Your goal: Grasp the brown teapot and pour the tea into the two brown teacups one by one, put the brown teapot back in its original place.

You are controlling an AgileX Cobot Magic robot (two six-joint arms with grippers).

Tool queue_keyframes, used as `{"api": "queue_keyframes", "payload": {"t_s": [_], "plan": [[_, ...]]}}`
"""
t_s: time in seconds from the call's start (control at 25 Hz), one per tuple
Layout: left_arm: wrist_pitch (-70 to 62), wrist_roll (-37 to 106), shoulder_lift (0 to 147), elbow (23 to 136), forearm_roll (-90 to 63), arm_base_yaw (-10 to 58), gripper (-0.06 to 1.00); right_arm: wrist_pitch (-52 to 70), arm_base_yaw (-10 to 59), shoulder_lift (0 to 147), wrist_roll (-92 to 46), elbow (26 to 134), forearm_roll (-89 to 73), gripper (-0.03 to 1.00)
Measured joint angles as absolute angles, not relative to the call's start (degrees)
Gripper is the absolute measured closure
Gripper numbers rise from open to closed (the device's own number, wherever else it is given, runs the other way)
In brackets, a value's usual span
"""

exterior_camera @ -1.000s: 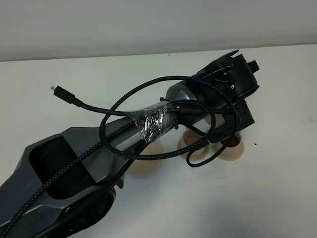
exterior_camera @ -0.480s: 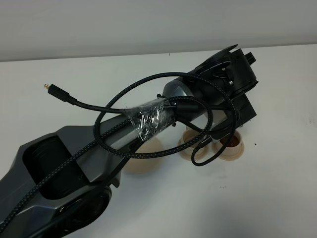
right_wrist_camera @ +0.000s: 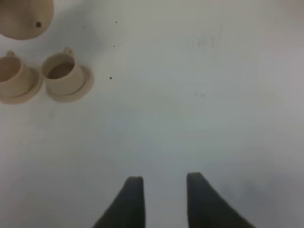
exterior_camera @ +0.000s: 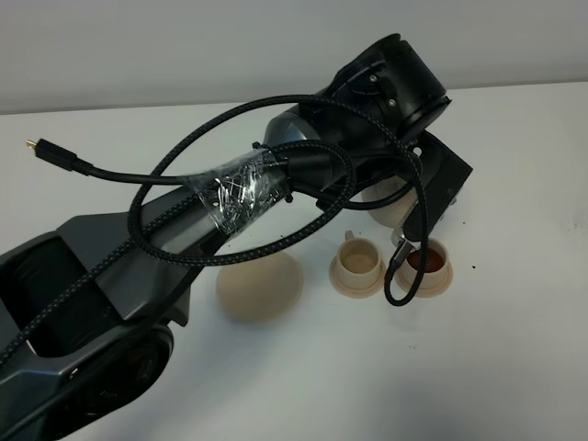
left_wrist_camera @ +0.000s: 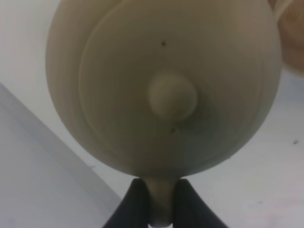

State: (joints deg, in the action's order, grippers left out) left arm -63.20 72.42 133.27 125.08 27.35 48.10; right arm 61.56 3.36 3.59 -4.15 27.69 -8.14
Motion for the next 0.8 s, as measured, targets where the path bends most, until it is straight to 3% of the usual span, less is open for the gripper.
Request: {"api": "queue_keyframes", "payload": {"t_s": [0.28, 0.8], "plan": [[-68.32, 64.85, 131.35, 125.14, 15.56, 44.53, 0.82, 61.56, 3.36, 3.59, -4.15, 27.69, -8.25, 0.73], [-68.32, 58.47, 131.35, 125.14, 14.85, 43.81, 0.82, 61.56, 3.36, 3.59, -4.15, 27.69, -8.25, 0.73]]}}
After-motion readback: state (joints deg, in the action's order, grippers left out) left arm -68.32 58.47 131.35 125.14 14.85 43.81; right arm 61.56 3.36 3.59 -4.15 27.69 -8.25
